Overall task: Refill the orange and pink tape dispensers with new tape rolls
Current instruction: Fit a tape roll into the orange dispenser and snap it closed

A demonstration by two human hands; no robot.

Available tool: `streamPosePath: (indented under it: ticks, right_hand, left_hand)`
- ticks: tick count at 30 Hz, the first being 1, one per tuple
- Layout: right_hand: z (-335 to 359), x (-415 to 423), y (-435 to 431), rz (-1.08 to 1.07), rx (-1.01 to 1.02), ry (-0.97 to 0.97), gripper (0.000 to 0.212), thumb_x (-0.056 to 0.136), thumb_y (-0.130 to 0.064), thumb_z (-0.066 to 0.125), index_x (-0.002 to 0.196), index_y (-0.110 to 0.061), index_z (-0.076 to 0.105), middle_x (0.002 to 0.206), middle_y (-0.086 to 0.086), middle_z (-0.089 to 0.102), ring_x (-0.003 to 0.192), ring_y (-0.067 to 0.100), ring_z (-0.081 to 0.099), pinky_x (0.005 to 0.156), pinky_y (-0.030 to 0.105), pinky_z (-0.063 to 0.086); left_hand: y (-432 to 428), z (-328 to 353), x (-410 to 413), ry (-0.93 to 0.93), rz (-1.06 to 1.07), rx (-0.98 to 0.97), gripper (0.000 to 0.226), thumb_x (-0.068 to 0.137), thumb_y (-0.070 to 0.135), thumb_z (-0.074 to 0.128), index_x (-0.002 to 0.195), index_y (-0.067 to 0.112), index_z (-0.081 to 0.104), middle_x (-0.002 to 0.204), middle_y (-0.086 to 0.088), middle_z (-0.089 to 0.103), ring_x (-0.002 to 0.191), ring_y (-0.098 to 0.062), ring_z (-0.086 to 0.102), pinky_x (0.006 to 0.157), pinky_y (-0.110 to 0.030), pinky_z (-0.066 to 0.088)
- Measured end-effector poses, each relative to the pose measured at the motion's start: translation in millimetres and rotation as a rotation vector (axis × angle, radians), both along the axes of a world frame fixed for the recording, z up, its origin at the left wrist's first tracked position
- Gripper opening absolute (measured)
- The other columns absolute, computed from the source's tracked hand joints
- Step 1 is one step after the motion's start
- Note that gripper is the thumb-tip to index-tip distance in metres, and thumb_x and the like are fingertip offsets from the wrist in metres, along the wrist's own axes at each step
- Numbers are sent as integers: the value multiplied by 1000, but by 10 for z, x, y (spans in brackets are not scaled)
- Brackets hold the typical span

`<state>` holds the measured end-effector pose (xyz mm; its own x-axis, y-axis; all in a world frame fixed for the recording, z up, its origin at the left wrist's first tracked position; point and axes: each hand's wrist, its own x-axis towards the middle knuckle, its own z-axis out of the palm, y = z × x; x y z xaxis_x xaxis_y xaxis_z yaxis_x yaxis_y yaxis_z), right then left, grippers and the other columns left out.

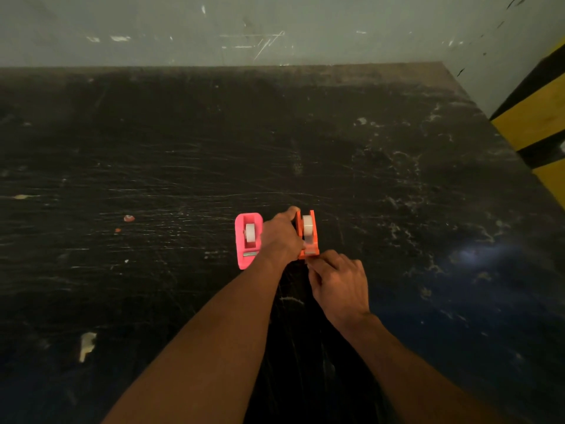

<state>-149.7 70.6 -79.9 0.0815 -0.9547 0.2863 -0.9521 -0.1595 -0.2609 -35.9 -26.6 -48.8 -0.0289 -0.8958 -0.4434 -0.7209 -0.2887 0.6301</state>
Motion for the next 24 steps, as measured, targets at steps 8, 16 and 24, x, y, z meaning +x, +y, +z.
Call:
streamPosePath:
  ticks: [8,16,24]
  right_hand:
    - [-52,1,-3,-8,-84,-16,11,83,-26,67,87,-20,75,76,2,66,62,25,62,58,36,44]
    - [-48,2,-86,-26,-23,-100,11,77,-16,78,81,-16,68,76,4,60,61,23,61,56,38,48]
    - [-39,-34,-276,-115,289,-474,53,82,-16,73,131,-21,52,113,5,59,99,20,61,88,38,53]
  left_hand:
    - [-1,15,1,-11,-5,-17,84,81,7,73,150,28,30,142,-9,49,117,-32,59,92,-47,55]
    - [-9,19,-8,-32,-28,2,90,78,9,76,151,29,25,146,-9,44,118,-30,58,94,-44,55]
    - [3,26,5,13,-43,-19,89,76,16,79,149,27,29,137,-11,52,110,-29,63,93,-43,56]
